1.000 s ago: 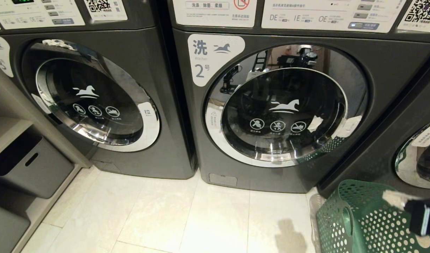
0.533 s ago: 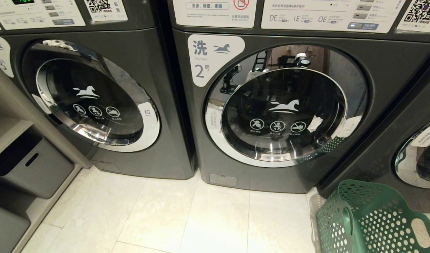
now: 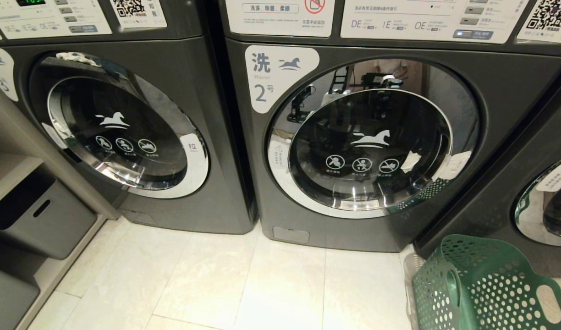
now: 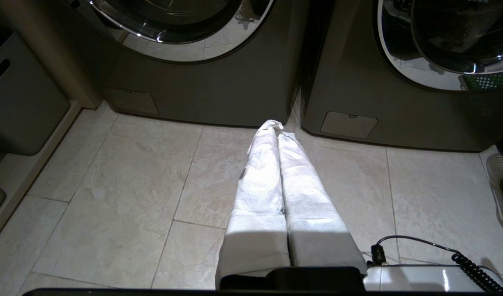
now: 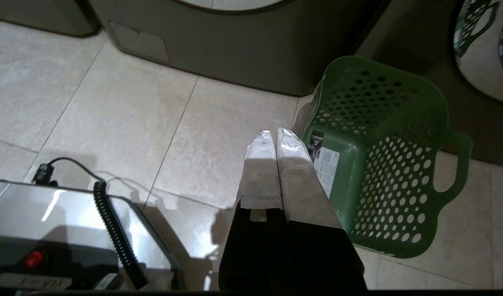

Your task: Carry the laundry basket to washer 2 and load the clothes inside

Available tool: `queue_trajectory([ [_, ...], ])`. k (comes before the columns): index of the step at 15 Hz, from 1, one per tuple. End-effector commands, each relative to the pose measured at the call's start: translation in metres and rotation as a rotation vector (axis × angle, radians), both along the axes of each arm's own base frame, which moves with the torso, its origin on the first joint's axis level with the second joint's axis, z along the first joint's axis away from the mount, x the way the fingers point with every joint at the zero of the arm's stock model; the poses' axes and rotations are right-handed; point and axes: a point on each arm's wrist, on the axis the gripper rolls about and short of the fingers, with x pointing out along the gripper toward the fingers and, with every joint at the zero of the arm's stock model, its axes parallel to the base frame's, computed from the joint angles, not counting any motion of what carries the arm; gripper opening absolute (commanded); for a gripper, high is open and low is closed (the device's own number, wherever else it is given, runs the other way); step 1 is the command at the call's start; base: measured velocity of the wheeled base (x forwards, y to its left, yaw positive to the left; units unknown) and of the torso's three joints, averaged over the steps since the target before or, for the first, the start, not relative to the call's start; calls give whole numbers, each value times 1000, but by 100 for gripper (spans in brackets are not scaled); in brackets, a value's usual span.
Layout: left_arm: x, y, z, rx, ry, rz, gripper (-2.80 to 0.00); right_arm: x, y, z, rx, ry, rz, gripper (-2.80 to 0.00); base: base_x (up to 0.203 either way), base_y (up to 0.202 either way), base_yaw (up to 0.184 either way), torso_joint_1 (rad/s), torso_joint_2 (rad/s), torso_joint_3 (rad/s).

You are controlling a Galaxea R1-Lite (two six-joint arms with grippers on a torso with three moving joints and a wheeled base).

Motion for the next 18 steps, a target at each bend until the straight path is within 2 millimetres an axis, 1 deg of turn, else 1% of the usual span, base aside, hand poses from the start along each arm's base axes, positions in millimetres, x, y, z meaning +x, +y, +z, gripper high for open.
queue_trajectory([
  [1,0,0,0,0,0,0,-280,-8,0,-5,-14,-102,-17,-280,0,0,0,0,0,0],
  [3,0,0,0,1,0,1,-280,-17,0,-8,-23,-221,-8,-280,0,0,0,0,0,0],
  [4,0,0,0,1,0,0,-280,-18,0,-8,-30,-234,-4,-280,0,0,0,0,0,0],
  [18,0,0,0,1,1,0,-280,-18,0,-9,-17,-224,-7,-280,0,0,0,0,0,0],
])
